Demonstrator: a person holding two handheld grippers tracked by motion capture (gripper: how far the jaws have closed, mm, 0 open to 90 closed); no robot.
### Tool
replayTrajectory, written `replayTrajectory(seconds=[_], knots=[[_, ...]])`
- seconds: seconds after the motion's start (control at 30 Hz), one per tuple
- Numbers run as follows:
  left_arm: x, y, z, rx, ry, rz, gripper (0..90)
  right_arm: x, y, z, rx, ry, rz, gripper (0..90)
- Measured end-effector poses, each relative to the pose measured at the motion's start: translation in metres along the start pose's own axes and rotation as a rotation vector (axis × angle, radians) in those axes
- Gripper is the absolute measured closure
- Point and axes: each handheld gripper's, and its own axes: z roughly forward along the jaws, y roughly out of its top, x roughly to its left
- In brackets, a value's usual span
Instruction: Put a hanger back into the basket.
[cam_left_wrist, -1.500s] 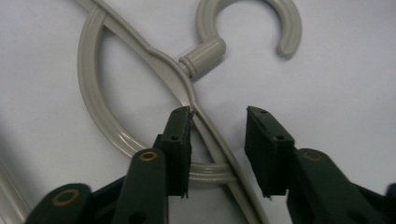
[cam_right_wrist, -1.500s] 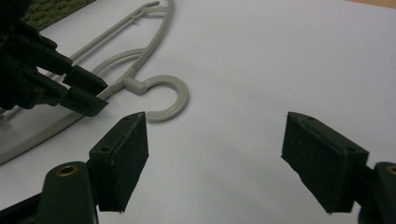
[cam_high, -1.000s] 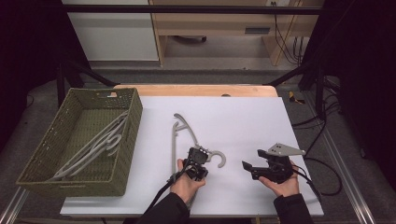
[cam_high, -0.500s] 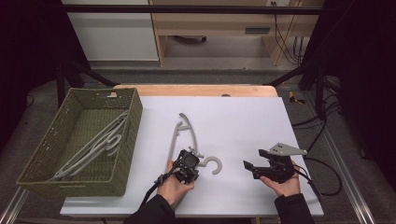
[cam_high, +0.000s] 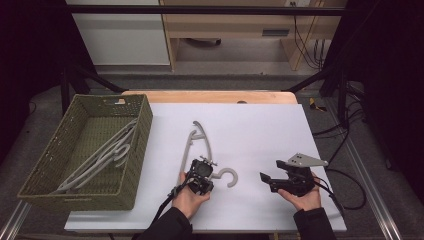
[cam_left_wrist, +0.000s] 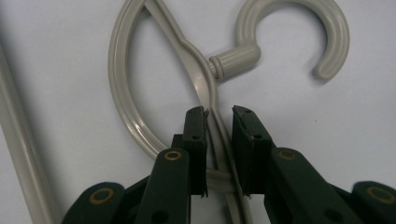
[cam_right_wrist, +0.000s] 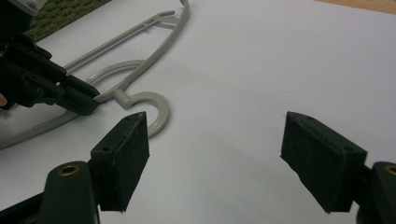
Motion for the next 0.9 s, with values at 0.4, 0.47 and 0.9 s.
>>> replayTrajectory(seconds=[0.4, 0.47, 0.9], knots=[[0.015, -0.015, -0.009, -0.003, -0.07, 0.121, 81.8, -0.002, -0.001, 0.001, -0.005, -0.001, -0.008, 23.9], [0.014, -0.014, -0.007, 0.003, -0.072, 0.138, 80.7, -0.002, -0.001, 0.001, 0.0, 0.0, -0.005, 23.8], [0.018, -0.007, -0.005, 0.045, -0.089, 0.131, 82.4, -0.001, 0.0, 0.001, -0.002, 0.006, -0.008, 23.9]])
